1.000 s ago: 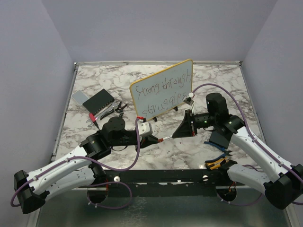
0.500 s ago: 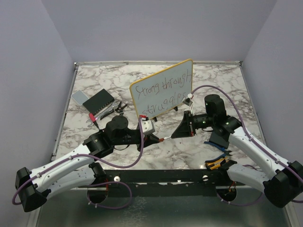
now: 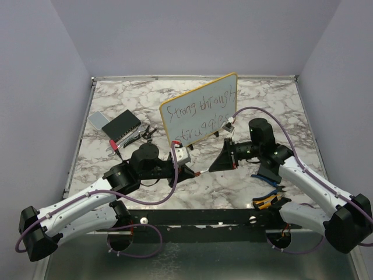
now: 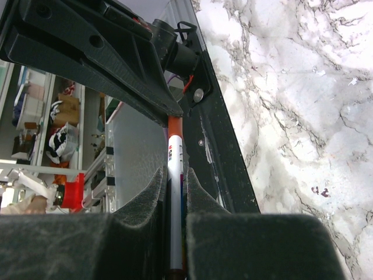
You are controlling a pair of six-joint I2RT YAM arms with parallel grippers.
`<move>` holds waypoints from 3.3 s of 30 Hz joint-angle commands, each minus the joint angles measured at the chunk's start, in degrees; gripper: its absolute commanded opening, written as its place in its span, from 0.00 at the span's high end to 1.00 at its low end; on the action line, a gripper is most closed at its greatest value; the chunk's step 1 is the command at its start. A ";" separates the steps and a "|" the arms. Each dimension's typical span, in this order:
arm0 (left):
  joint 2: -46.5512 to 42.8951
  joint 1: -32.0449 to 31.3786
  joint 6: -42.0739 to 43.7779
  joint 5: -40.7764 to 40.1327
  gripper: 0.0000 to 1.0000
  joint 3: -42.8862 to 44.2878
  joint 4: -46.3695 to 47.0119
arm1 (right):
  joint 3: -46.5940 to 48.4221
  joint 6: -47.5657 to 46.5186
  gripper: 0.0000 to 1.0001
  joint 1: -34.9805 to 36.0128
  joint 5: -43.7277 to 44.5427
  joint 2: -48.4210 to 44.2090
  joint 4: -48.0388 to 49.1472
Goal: Write a sentence on the whiteboard
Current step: Close the pen cap, then place the whiteboard marker at the center of the board, then reset both arms
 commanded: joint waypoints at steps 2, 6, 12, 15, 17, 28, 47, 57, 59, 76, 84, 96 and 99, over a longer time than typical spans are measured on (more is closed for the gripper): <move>-0.41 0.08 -1.63 -3.09 1.00 0.18 10.83 | -1.63 2.16 0.98 3.03 -1.40 1.29 3.63; -0.68 0.30 -1.85 -3.86 1.00 -0.05 11.21 | -2.18 3.11 0.98 3.92 -1.37 1.71 5.09; -0.69 0.89 -2.12 -4.18 1.00 -0.24 11.58 | -2.30 3.16 0.98 5.78 -0.69 2.83 5.24; -0.77 1.15 -2.25 -4.21 1.00 -0.35 11.80 | -2.12 3.32 0.98 6.77 -0.30 3.68 5.81; -0.86 1.30 -2.36 -4.15 1.00 -0.30 11.92 | -2.03 3.59 0.98 7.57 -0.18 4.30 6.57; 0.87 2.02 -0.17 -3.58 0.71 0.47 7.03 | 0.61 2.23 1.00 8.41 24.67 3.98 -2.65; -1.47 11.86 -5.33 -19.77 0.18 1.42 3.96 | -4.84 3.64 0.86 3.69 33.59 12.43 3.60; -3.43 23.62 -8.99 -25.55 0.16 0.43 4.65 | -4.76 4.16 0.37 3.64 44.32 16.64 1.58; -4.18 25.17 -9.23 -25.99 0.15 0.02 5.03 | -4.25 4.02 0.24 3.49 47.48 15.65 0.21; -3.35 43.25 -15.82 -41.06 0.01 0.49 1.80 | -2.40 -2.71 0.00 -9.71 82.14 -2.22 -4.17; -5.36 43.31 -16.53 -48.58 0.01 2.11 0.79 | -9.13 -10.94 0.00 -9.72 90.79 -17.29 8.95; -3.74 43.31 -17.72 -51.23 0.01 2.53 -0.18 | -13.14 -13.51 0.00 -9.73 88.81 -23.71 15.28; -4.30 43.31 -17.73 -51.25 0.01 2.32 -0.28 | -12.75 -13.35 0.00 -9.72 88.62 -23.31 14.75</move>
